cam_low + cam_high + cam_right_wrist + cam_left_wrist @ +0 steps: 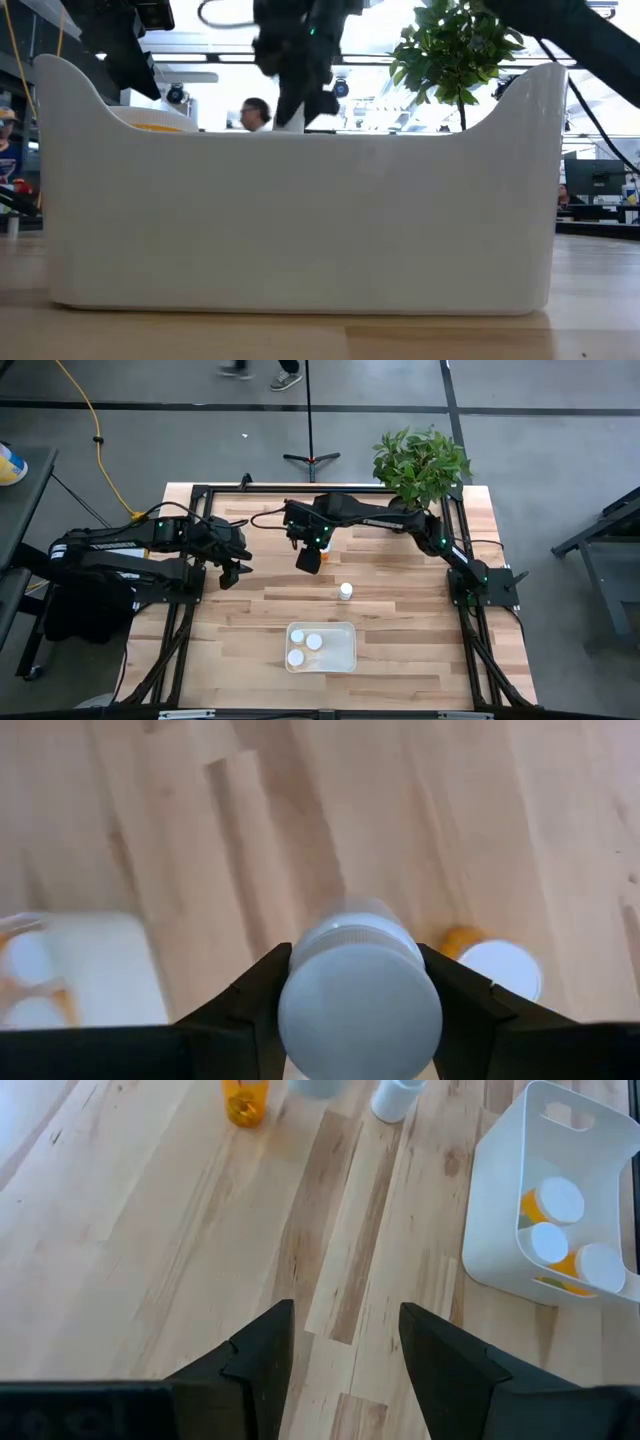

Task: Pick and place pill bottles into a basket
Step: Put the left white pill bottle in the white bin

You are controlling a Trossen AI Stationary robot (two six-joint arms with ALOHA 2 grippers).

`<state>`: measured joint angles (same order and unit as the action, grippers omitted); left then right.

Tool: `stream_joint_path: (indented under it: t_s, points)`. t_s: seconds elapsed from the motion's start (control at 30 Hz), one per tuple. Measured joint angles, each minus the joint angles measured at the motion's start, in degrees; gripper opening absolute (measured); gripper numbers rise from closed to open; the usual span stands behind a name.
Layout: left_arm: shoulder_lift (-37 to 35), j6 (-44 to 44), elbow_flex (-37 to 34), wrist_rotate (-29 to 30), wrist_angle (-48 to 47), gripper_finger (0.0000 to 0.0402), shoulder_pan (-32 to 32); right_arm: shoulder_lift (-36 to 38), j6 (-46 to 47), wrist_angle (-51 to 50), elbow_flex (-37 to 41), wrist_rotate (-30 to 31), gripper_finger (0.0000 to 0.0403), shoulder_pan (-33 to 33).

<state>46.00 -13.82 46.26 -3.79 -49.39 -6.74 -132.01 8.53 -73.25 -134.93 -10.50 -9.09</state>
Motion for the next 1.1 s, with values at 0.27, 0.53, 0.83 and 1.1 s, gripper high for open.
stream_joint_path:
  t_s: [0.27,0.53,0.83,1.1]
  points:
    - [0.0,0.0,0.0,0.0,0.0,0.0216,0.0,3.5,0.3,-3.8,0.0,-0.6,0.0167,6.1]
    - [0.0,0.0,0.0,2.7,0.0,0.0216,0.0,4.0,0.5,-5.6,0.0,1.2,0.0167,13.9]
    - [0.0,-1.8,0.0,4.1,0.0,0.0216,0.0,4.0,6.3,-5.4,0.0,6.4,0.0167,20.9]
    - [0.0,-3.3,0.0,4.1,0.0,0.0216,0.0,4.0,18.3,-2.9,0.0,8.3,0.0167,24.5]
